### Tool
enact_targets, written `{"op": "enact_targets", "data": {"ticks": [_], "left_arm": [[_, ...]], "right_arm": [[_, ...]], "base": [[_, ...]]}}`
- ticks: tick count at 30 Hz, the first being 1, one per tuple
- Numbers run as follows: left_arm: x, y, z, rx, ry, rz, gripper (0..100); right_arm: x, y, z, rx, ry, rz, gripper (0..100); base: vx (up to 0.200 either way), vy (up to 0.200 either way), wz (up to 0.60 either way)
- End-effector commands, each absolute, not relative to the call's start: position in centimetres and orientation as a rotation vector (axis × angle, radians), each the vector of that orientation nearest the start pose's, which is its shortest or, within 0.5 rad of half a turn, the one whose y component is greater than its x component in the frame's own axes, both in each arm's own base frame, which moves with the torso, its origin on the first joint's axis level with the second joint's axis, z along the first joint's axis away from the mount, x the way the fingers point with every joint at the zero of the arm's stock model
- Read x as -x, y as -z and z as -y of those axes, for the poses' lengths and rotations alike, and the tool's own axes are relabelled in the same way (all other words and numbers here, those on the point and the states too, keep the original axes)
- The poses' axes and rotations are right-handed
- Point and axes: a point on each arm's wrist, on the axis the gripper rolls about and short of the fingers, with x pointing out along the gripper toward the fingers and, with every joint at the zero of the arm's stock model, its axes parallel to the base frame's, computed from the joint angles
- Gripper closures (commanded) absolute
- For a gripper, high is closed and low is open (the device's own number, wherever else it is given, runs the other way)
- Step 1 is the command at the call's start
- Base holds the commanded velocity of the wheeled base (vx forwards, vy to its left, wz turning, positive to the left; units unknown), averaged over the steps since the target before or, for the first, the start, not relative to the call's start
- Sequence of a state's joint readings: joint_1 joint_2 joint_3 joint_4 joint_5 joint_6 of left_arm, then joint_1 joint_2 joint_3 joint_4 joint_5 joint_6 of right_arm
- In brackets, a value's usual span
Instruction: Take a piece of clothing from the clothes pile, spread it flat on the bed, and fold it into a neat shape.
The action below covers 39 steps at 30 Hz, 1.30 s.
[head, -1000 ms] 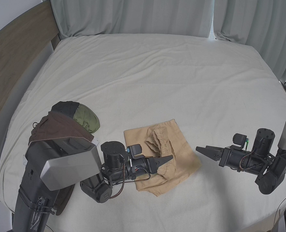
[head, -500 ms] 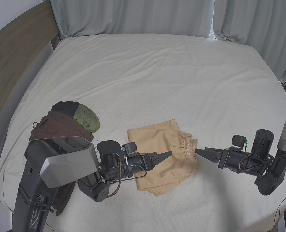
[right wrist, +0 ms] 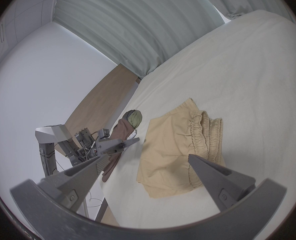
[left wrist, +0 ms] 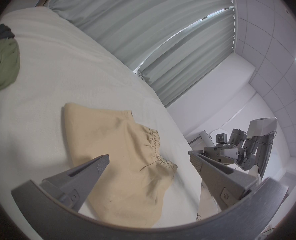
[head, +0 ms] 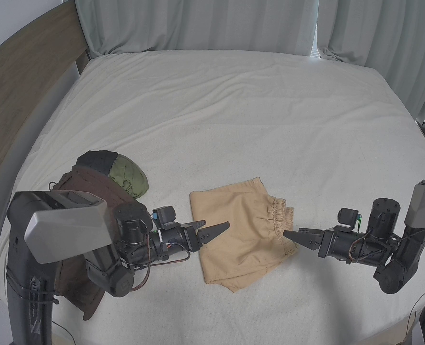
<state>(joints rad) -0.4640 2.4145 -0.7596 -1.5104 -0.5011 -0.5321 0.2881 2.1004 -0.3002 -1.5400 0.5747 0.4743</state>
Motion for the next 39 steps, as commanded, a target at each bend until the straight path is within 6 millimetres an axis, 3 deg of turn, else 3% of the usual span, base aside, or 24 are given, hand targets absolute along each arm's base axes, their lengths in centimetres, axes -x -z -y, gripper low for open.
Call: {"op": "enact_targets", "data": {"ticks": [1,9,14,20,32,34,39], "left_arm": [[-33.5,-2.7,16.1,0.475,0.888,-0.355,0],[-31.6,-5.7,11.3,0.404,0.880,-0.301,0],[-28.6,-7.1,8.9,0.386,0.858,-0.291,0],[-28.8,-8.5,5.4,0.387,0.774,-0.230,0],[-27.0,-7.4,3.2,0.289,0.704,-0.246,0],[-26.6,-6.1,2.7,0.227,0.711,-0.276,0],[-26.4,-5.1,2.1,0.141,0.721,-0.280,0]], "right_arm": [[-26.6,-4.4,-9.2,-0.480,-0.780,-0.472,0],[-26.5,-4.4,-9.2,-0.480,-0.781,-0.475,0],[-26.4,-4.3,-9.2,-0.481,-0.779,-0.480,0],[-26.4,-4.3,-9.2,-0.481,-0.779,-0.480,0],[-26.8,-3.5,-9.0,-0.488,-0.760,-0.503,0],[-27.0,-2.7,-9.0,-0.487,-0.731,-0.521,0],[-27.8,-0.5,-9.0,-0.478,-0.652,-0.561,0]], "base": [[0.000,0.000,0.00],[0.000,0.000,0.00],[0.000,0.000,0.00],[0.000,0.000,0.00],[0.000,0.000,0.00],[0.000,0.000,0.00],[0.000,0.000,0.00]]}}
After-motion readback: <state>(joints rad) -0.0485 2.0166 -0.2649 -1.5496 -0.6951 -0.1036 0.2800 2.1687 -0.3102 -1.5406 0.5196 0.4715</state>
